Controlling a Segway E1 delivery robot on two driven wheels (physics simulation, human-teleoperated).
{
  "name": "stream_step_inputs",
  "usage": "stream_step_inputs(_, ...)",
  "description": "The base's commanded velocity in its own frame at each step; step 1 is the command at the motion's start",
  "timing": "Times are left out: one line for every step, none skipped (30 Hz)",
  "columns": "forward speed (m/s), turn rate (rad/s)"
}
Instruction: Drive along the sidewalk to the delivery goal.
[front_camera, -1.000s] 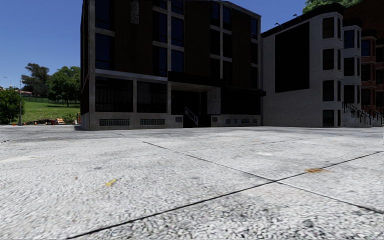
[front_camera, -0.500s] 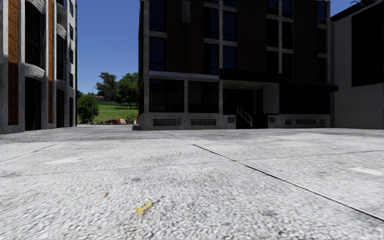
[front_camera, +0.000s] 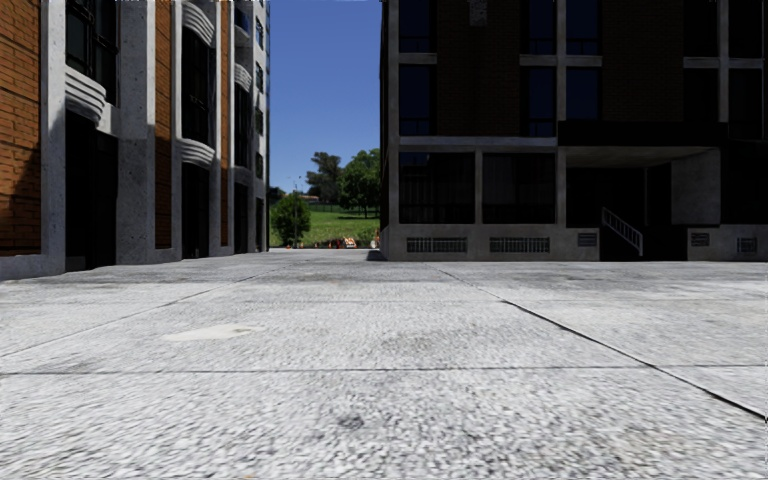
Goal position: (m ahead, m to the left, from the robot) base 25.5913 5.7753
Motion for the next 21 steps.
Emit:
stream_step_inputs(2.0, 0.63)
stream_step_inputs(2.0, 0.63)
stream_step_inputs(2.0, 0.63)
stream_step_inputs(2.0, 0.63)
stream_step_inputs(2.0, 0.63)
stream_step_inputs(2.0, 0.62)
stream_step_inputs(2.0, 0.49)
stream_step_inputs(2.0, 0.49)
stream_step_inputs(2.0, 0.0)
stream_step_inputs(2.0, 0.0)
stream_step_inputs(2.0, 0.0)
stream_step_inputs(2.0, 0.0)
stream_step_inputs(2.0, 0.0)
stream_step_inputs(2.0, 0.0)
stream_step_inputs(2.0, 0.0)
stream_step_inputs(2.0, 0.0)
stream_step_inputs(2.0, 0.0)
stream_step_inputs(2.0, 0.0)
stream_step_inputs(2.0, 0.0)
stream_step_inputs(2.0, 0.0)
stream_step_inputs(2.0, 0.0)
